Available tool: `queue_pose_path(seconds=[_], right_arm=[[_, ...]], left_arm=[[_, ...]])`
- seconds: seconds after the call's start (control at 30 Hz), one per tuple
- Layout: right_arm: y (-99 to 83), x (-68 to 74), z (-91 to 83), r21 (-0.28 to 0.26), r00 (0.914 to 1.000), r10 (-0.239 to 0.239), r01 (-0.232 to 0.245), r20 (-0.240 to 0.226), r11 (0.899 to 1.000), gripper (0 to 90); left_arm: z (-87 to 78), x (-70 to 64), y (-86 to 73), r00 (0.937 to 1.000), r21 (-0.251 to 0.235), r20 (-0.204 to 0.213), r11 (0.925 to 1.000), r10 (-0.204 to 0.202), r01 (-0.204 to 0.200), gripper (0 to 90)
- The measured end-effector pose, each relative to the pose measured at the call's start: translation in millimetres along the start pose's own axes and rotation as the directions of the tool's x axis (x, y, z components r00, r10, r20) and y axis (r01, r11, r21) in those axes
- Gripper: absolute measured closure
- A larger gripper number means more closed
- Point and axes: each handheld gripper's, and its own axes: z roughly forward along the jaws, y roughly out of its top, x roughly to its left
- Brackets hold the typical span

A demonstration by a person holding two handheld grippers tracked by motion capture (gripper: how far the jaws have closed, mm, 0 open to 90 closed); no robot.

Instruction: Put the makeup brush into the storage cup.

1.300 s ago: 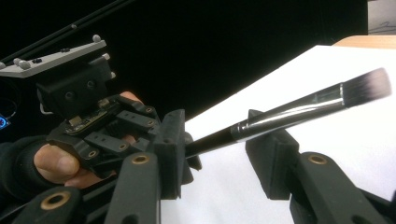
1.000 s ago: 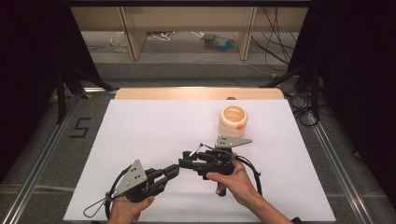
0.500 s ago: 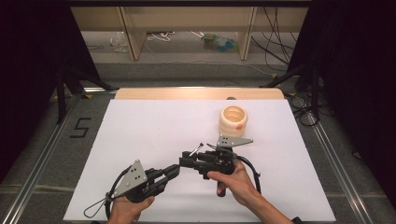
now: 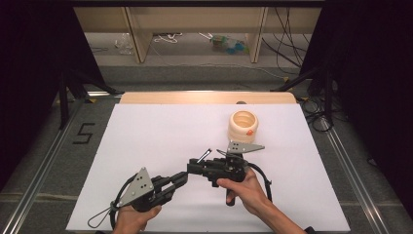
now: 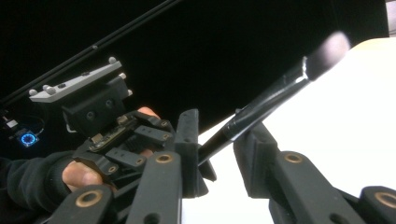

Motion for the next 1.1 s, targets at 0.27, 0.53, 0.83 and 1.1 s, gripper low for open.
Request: queue_pose_path(seconds=[0.27, 0.53, 0.83, 1.1], right_arm=[[0.1, 0.9, 0.3, -0.001, 0.9996, 0.004, -0.004, -0.028, 1.000, 80.7], [0.6, 3.0, 1.1, 0.001, 0.9986, -0.013, 0.013, -0.052, 1.000, 84.0], [4.0, 6.5, -0.1, -0.001, 0.9981, -0.039, 0.039, -0.048, 0.999, 84.0], [6.6, 8.9, -1.3, 0.005, 0.9973, -0.063, 0.063, -0.037, 0.998, 83.9]], left_arm=[[1.2, 0.2, -1.2, 1.0000, 0.004, 0.000, 0.9999, 0.010, -0.010, 82.5], [1.8, 0.4, -1.6, 0.9999, 0.008, -0.001, 0.9999, 0.015, -0.015, 81.0], [2.2, 0.3, -0.9, 0.9998, 0.008, 0.005, 0.9998, 0.018, -0.019, 67.9], [1.8, 1.1, -0.9, 0.9999, 0.013, -0.016, 0.9999, 0.003, -0.003, 55.8]])
